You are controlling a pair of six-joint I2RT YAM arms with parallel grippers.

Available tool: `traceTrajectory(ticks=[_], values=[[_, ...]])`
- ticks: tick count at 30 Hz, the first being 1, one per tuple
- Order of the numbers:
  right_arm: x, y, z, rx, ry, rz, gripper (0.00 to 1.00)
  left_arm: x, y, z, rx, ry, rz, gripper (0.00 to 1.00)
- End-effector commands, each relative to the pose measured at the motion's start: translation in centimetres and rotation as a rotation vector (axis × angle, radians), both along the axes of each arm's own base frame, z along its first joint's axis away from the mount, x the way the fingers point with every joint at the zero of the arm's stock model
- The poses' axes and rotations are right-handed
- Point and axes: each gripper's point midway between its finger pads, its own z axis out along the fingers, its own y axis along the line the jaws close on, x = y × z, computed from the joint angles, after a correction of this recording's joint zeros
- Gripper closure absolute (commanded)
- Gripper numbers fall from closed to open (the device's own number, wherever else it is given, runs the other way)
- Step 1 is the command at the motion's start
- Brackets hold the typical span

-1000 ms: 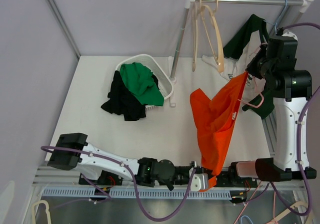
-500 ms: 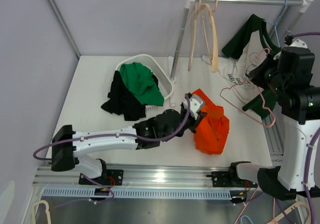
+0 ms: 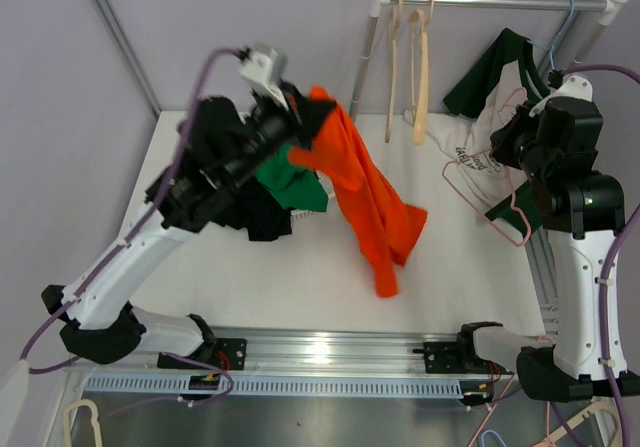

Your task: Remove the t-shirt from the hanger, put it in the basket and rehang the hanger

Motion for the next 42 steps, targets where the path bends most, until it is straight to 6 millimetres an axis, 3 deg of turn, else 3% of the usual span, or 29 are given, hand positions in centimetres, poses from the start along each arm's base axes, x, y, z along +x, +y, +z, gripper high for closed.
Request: traceTrajectory(ticks=[1,3,4,6,7,8,10,12,13,15,16,20,23,25,27,28,29,34,35,36,37,39,40,42], values=[[2.4,0.2,5.0,-0.043,-0.224,0.027,1.0,2.0,2.8,8.9,-0.088,-0.166,0.038,0.99],[3.6,0.8,5.1,-0.076,-0.264,0.073,1.0,4.1,3.1,9.5,-0.078,-0.175,0.052,0.99],[4.2,0.8,6.2,-0.075,-0.319,0.069,1.0,5.4,3.9,11.6,-0.104,-0.216,0.063,0.99],[5.7,0.7,6.8,-0.098,-0.335,0.07,1.0,6.8,5.0,13.8,-0.146,-0.264,0.085,0.99],[6.4,0.5,7.3,-0.103,-0.354,0.062,1.0,8.5,5.5,14.5,-0.162,-0.267,0.095,0.99],[8.1,0.6,6.7,-0.109,-0.334,0.066,1.0,8.6,6.2,16.3,-0.194,-0.301,0.097,0.99],[9.5,0.4,7.8,-0.117,-0.364,0.08,1.0,10.6,7.3,16.8,-0.216,-0.305,0.113,0.99],[12.1,1.1,6.9,-0.112,-0.342,0.149,1.0,11.8,7.4,17.9,-0.239,-0.339,0.096,0.99],[12.8,0.6,7.8,-0.112,-0.37,0.143,1.0,12.4,8.2,18.8,-0.269,-0.37,0.105,0.99],[15.0,0.7,7.2,-0.108,-0.371,0.171,1.0,13.3,8.2,19.0,-0.285,-0.395,0.086,0.99],[15.5,0.4,8.3,-0.104,-0.41,0.18,1.0,13.7,8.5,19.6,-0.304,-0.421,0.088,0.99],[18.4,0.2,9.1,-0.111,-0.472,0.212,1.0,13.6,9.3,21.2,-0.315,-0.504,0.103,0.99],[20.4,0.7,9.5,-0.121,-0.51,0.248,1.0,15.0,10.0,20.5,-0.296,-0.514,0.151,0.99],[21.7,1.0,9.1,-0.121,-0.516,0.268,1.0,17.4,11.4,19.2,-0.278,-0.484,0.213,0.99],[21.9,1.3,10.0,-0.126,-0.549,0.283,1.0,18.7,12.5,18.1,-0.312,-0.414,0.213,0.99],[22.0,1.3,10.0,-0.127,-0.554,0.284,1.0,20.4,14.0,17.3,-0.318,-0.389,0.229,0.99],[21.9,1.4,10.5,-0.13,-0.567,0.285,1.0,20.2,14.5,17.9,-0.353,-0.384,0.208,0.99],[21.7,2.0,12.0,-0.141,-0.608,0.297,1.0,22.2,17.5,17.3,-0.335,-0.377,0.289,0.99],[21.8,2.2,12.1,-0.143,-0.608,0.305,1.0,23.5,17.6,15.3,-0.325,-0.318,0.304,0.99],[22.8,2.3,10.9,-0.138,-0.573,0.312,1.0,24.1,17.7,14.3,-0.335,-0.282,0.312,0.99],[22.8,2.6,12.0,-0.14,-0.595,0.32,1.0,25.5,18.0,12.0,-0.323,-0.209,0.338,0.99],[24.5,3.0,10.3,-0.122,-0.557,0.334,1.0,28.9,17.9,6.0,-0.305,-0.035,0.38,0.99],[24.4,3.7,11.1,-0.112,-0.575,0.356,1.0,30.0,17.6,2.1,-0.273,0.094,0.395,0.99],[25.1,3.9,10.4,-0.11,-0.555,0.363,1.0,32.1,16.7,-5.5,-0.252,0.314,0.396,0.99]])
